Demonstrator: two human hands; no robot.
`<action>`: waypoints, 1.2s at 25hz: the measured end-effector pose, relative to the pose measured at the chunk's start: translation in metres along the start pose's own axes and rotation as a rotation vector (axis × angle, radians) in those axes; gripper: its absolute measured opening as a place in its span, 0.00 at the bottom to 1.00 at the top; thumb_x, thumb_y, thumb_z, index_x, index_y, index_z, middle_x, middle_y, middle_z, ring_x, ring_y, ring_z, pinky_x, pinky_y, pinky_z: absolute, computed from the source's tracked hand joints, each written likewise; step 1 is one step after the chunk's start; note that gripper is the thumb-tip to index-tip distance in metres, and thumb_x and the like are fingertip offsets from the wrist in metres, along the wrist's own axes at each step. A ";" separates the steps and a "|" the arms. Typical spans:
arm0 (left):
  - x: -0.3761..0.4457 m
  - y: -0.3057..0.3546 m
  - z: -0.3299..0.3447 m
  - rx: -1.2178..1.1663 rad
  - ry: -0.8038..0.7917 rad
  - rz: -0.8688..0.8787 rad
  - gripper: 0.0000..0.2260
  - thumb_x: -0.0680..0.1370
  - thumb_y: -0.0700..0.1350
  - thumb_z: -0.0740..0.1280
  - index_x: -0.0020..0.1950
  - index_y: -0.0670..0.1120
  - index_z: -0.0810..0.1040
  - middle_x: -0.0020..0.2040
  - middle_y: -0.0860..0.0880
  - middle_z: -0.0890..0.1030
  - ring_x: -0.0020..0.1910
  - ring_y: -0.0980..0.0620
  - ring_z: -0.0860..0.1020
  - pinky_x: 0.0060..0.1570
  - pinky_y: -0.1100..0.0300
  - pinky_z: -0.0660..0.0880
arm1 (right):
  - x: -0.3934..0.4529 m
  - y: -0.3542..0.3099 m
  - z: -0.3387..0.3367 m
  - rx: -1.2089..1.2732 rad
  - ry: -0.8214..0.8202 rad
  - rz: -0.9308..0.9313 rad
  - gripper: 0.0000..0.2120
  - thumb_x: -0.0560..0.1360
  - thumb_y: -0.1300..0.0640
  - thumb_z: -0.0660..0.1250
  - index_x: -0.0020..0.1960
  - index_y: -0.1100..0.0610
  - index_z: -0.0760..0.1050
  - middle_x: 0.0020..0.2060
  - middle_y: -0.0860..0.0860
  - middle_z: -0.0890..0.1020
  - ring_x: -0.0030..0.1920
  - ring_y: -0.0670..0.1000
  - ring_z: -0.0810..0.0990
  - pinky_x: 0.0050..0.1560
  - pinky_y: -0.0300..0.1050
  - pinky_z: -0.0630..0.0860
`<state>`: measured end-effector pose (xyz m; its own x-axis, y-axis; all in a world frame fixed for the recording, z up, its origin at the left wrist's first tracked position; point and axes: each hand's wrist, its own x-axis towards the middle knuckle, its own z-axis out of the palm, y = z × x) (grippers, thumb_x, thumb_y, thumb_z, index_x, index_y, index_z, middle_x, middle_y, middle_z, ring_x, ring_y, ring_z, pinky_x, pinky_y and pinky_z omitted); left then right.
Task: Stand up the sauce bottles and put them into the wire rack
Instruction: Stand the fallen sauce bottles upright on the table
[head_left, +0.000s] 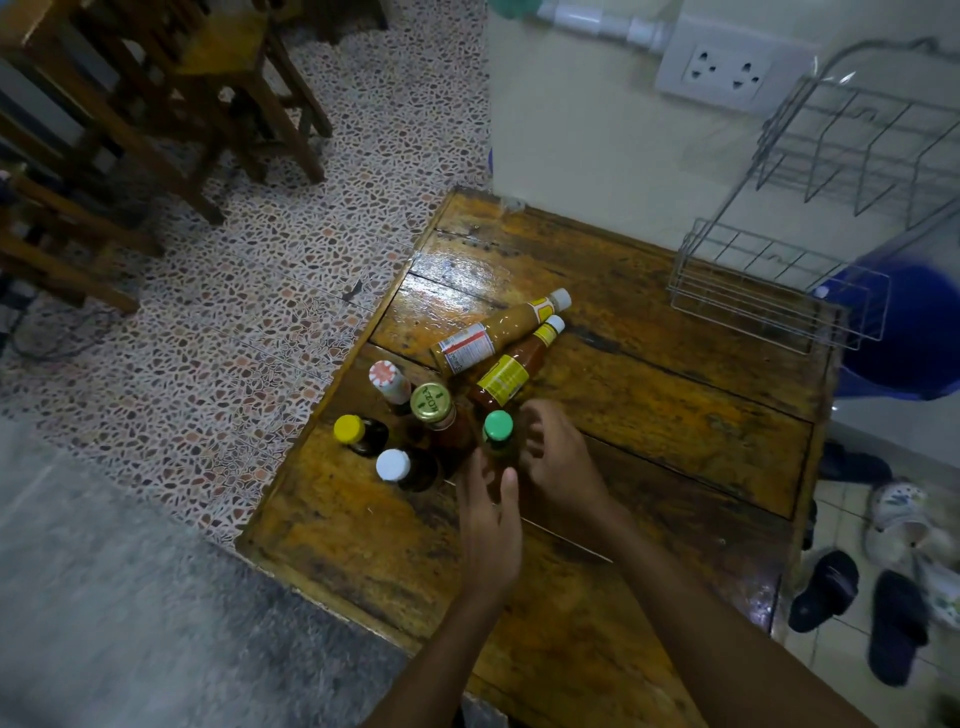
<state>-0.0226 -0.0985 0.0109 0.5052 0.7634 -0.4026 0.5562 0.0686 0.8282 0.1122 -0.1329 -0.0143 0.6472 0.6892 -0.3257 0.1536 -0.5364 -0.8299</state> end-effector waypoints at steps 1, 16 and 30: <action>-0.003 -0.002 0.001 -0.006 0.001 -0.025 0.29 0.82 0.61 0.57 0.83 0.53 0.60 0.80 0.50 0.64 0.73 0.55 0.70 0.58 0.74 0.68 | 0.007 0.000 -0.007 -0.009 0.055 0.045 0.24 0.76 0.63 0.71 0.67 0.49 0.69 0.64 0.48 0.75 0.63 0.48 0.77 0.57 0.45 0.81; -0.012 0.001 0.017 0.057 -0.153 -0.081 0.29 0.82 0.64 0.61 0.80 0.52 0.64 0.72 0.55 0.74 0.69 0.57 0.75 0.65 0.55 0.75 | 0.083 -0.016 -0.040 0.566 0.323 0.458 0.14 0.71 0.50 0.78 0.52 0.53 0.79 0.52 0.53 0.85 0.48 0.51 0.86 0.42 0.50 0.86; -0.045 -0.039 -0.029 0.120 -0.251 0.147 0.28 0.85 0.54 0.62 0.83 0.63 0.54 0.80 0.59 0.65 0.78 0.59 0.66 0.75 0.48 0.71 | -0.104 -0.012 0.024 0.035 0.295 -0.168 0.21 0.70 0.52 0.80 0.60 0.50 0.78 0.56 0.45 0.79 0.56 0.43 0.79 0.53 0.40 0.79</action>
<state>-0.0860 -0.1168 0.0083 0.7249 0.5762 -0.3776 0.5314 -0.1189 0.8387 0.0249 -0.1861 0.0185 0.8041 0.5930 -0.0422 0.2540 -0.4068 -0.8775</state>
